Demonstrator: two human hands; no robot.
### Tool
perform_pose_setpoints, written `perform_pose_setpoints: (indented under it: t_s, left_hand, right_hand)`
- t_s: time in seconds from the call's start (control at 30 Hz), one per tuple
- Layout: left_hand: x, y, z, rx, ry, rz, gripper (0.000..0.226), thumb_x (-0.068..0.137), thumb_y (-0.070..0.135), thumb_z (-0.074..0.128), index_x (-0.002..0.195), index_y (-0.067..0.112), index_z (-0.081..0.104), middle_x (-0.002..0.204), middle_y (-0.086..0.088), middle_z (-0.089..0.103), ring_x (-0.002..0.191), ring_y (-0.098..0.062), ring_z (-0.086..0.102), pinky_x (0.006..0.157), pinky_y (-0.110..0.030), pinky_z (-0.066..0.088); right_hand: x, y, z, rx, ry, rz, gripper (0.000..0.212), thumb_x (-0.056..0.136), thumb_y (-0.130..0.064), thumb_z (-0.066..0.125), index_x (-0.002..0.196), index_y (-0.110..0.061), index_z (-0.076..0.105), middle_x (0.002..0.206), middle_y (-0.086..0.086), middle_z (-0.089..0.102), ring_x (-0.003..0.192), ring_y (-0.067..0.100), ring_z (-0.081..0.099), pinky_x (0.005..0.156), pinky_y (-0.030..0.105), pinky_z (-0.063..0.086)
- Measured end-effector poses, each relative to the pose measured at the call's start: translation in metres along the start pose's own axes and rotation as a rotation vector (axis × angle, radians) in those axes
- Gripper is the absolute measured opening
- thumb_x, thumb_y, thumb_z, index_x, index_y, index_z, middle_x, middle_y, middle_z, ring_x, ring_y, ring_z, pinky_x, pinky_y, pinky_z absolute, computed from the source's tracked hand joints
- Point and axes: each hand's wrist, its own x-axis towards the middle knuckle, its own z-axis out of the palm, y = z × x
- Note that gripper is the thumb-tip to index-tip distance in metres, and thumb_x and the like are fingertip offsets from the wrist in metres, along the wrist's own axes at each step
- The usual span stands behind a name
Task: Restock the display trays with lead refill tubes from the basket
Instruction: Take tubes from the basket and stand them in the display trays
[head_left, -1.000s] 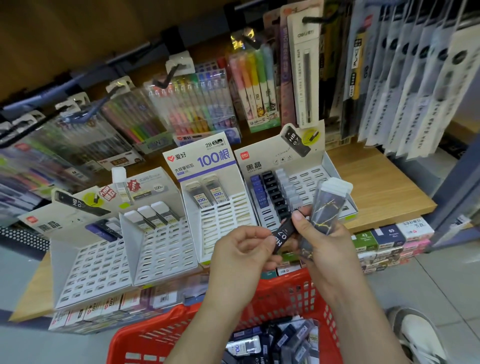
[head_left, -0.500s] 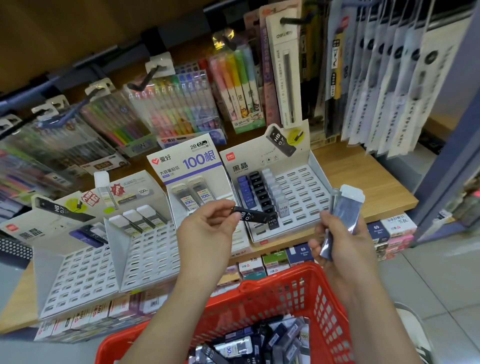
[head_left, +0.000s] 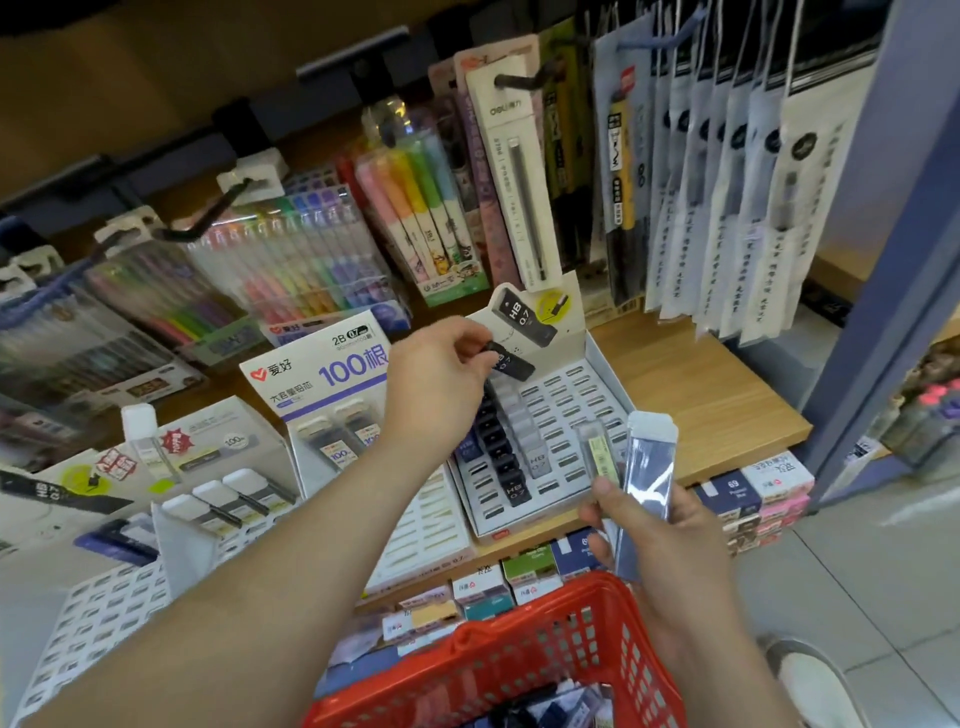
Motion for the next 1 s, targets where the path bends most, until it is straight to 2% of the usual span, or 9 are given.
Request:
perform_pose_setpoints:
  t_s: [0.23, 0.53, 0.7, 0.8, 0.9, 1.0]
  left_hand:
    - [0.019, -0.012, 0.034, 0.275, -0.130, 0.145, 0.013, 0.083, 0.021, 0.069, 0.095, 0.022, 0.071, 0.090, -0.002, 0.071, 0.089, -0.024, 0.063, 0.079, -0.037, 0.052]
    - [0.025, -0.012, 0.032, 0.385, -0.162, 0.230, 0.015, 0.085, 0.019, 0.066, 0.099, 0.019, 0.073, 0.096, -0.005, 0.073, 0.096, -0.029, 0.062, 0.082, -0.037, 0.050]
    - [0.025, -0.012, 0.035, 0.404, -0.171, 0.250, 0.016, 0.087, 0.018, 0.062, 0.098, 0.017, 0.075, 0.097, -0.003, 0.072, 0.097, -0.028, 0.060, 0.083, -0.038, 0.049]
    - [0.023, -0.010, 0.037, 0.592, -0.229, 0.372, 0.022, 0.088, 0.013, 0.053, 0.098, 0.015, 0.073, 0.101, -0.004, 0.064, 0.103, -0.027, 0.050, 0.082, -0.040, 0.048]
    - [0.016, -0.005, 0.040, 0.729, -0.329, 0.330, 0.029, 0.085, 0.010, 0.046, 0.105, 0.013, 0.067, 0.112, -0.004, 0.058, 0.109, -0.026, 0.045, 0.081, -0.038, 0.048]
    - [0.014, 0.005, 0.035, 0.742, -0.386, 0.261, 0.031, 0.086, 0.013, 0.042, 0.108, 0.015, 0.063, 0.110, -0.006, 0.059, 0.110, -0.027, 0.046, 0.081, -0.039, 0.048]
  right_hand:
    - [0.004, -0.005, -0.003, 0.040, -0.002, 0.009, 0.013, 0.083, -0.011, 0.072, 0.096, -0.015, 0.073, 0.076, 0.006, 0.073, 0.071, 0.018, 0.067, 0.057, 0.028, 0.052]
    - [0.005, -0.006, -0.006, 0.021, -0.035, 0.009, 0.017, 0.076, -0.013, 0.075, 0.092, -0.011, 0.071, 0.075, 0.009, 0.073, 0.072, 0.021, 0.069, 0.055, 0.025, 0.056]
    - [0.006, -0.005, -0.008, 0.022, -0.052, 0.012, 0.016, 0.080, -0.013, 0.074, 0.095, -0.010, 0.070, 0.075, 0.009, 0.073, 0.073, 0.020, 0.069, 0.057, 0.026, 0.057]
    - [0.007, -0.004, -0.008, 0.061, -0.031, 0.009, 0.016, 0.082, -0.012, 0.073, 0.098, -0.014, 0.072, 0.072, 0.006, 0.069, 0.067, 0.018, 0.064, 0.060, 0.029, 0.054]
    - [0.008, -0.005, -0.008, 0.091, -0.044, 0.011, 0.019, 0.082, -0.011, 0.072, 0.100, -0.008, 0.070, 0.071, 0.010, 0.064, 0.064, 0.022, 0.056, 0.062, 0.036, 0.048]
    - [0.008, -0.005, -0.006, 0.091, -0.025, 0.014, 0.022, 0.072, -0.018, 0.077, 0.093, -0.011, 0.075, 0.084, 0.017, 0.071, 0.076, 0.028, 0.063, 0.078, 0.046, 0.052]
